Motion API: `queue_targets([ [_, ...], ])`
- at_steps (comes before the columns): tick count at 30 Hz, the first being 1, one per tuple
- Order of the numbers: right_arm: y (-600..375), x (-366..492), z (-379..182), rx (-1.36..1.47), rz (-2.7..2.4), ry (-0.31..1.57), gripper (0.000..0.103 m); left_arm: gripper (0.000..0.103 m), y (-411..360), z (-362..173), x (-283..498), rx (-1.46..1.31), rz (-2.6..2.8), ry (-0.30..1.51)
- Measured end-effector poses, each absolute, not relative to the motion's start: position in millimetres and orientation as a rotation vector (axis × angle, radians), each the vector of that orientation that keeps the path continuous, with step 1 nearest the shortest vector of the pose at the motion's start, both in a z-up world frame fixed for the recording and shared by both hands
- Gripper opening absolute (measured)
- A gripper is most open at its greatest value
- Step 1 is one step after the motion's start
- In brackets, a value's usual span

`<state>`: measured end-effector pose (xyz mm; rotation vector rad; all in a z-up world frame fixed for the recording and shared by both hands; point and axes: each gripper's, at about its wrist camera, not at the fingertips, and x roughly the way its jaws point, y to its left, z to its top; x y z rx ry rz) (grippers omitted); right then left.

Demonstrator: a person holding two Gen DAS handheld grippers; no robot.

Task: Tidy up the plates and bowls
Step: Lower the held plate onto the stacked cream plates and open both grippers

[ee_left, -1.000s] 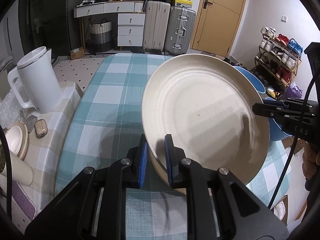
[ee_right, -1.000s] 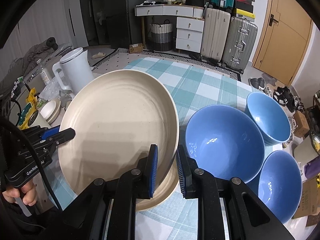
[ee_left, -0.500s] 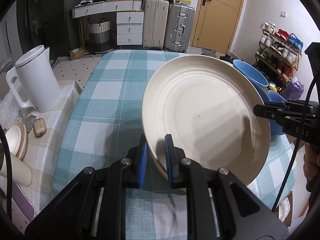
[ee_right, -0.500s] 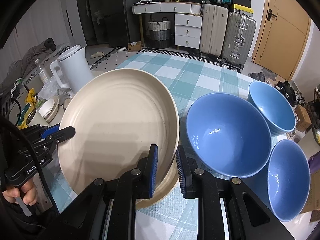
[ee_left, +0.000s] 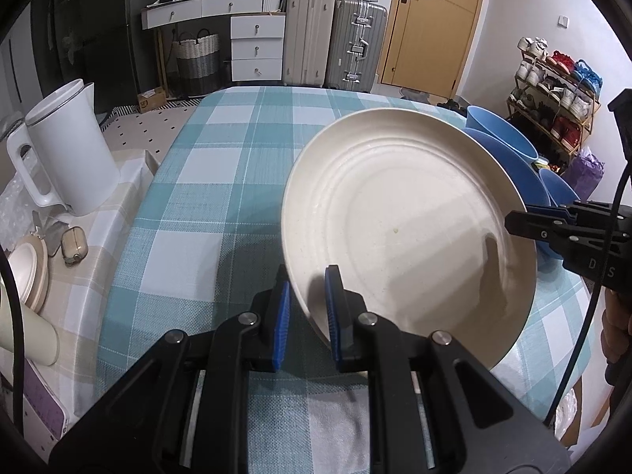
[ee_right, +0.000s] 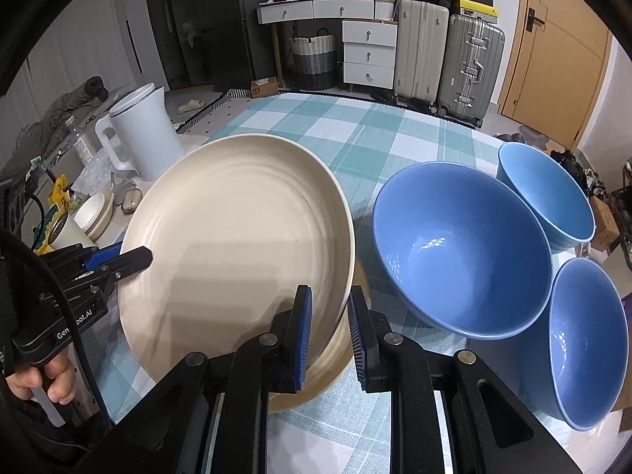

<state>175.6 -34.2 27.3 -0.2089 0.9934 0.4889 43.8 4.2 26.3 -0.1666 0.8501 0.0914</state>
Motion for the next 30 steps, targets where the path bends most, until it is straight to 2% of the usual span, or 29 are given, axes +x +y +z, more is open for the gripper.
queue_targets([
  [30,-37,174,-8,-0.250,0.426,1.007,0.020,0.015,-9,-18,63,-0.084,0.100,0.889],
])
